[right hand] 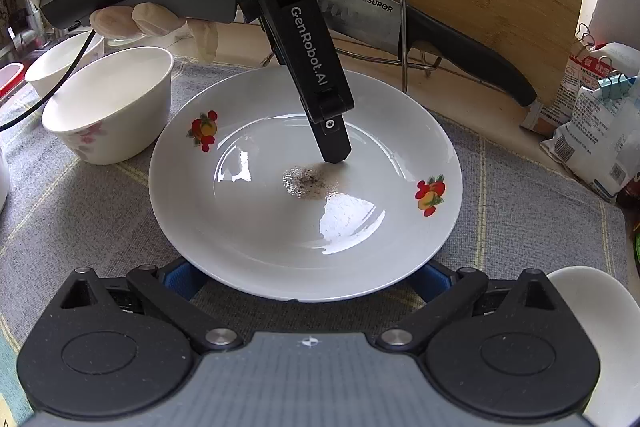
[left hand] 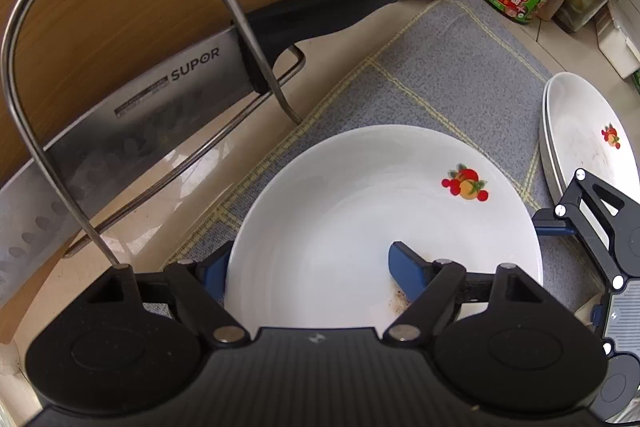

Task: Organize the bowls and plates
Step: 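Close the left tool on the plate rim and lift the plate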

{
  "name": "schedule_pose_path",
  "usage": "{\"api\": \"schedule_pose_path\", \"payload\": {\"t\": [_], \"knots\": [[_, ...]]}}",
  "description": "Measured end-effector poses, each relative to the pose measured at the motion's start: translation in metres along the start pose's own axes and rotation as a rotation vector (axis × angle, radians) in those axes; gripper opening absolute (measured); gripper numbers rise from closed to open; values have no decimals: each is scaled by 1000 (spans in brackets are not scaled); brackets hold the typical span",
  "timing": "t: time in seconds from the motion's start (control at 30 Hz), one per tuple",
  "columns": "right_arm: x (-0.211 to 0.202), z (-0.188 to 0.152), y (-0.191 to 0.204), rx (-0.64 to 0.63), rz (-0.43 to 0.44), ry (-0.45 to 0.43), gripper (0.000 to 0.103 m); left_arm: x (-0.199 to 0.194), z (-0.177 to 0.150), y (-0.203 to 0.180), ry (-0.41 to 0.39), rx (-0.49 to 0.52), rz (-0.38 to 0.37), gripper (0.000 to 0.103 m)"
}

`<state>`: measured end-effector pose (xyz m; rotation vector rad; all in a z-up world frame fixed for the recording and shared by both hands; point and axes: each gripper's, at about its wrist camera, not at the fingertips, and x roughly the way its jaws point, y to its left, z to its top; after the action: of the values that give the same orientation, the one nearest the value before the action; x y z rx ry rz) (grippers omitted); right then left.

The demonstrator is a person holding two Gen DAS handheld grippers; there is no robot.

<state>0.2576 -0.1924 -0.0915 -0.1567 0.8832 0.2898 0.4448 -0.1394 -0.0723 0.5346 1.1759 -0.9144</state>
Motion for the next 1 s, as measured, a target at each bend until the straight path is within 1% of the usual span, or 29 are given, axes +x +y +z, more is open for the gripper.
{"api": "schedule_pose_path", "payload": {"t": [0.37, 0.7, 1.0], "knots": [[0, 0, -1, 6, -2, -18, 103, 0, 0, -1, 0, 22, -7, 80], [-2, 0, -4, 27, 8, -14, 103, -1, -1, -1, -5, 21, -10, 80], [-8, 1, -4, 19, -7, -24, 103, -6, -3, 2, -20, 6, -17, 80]]}}
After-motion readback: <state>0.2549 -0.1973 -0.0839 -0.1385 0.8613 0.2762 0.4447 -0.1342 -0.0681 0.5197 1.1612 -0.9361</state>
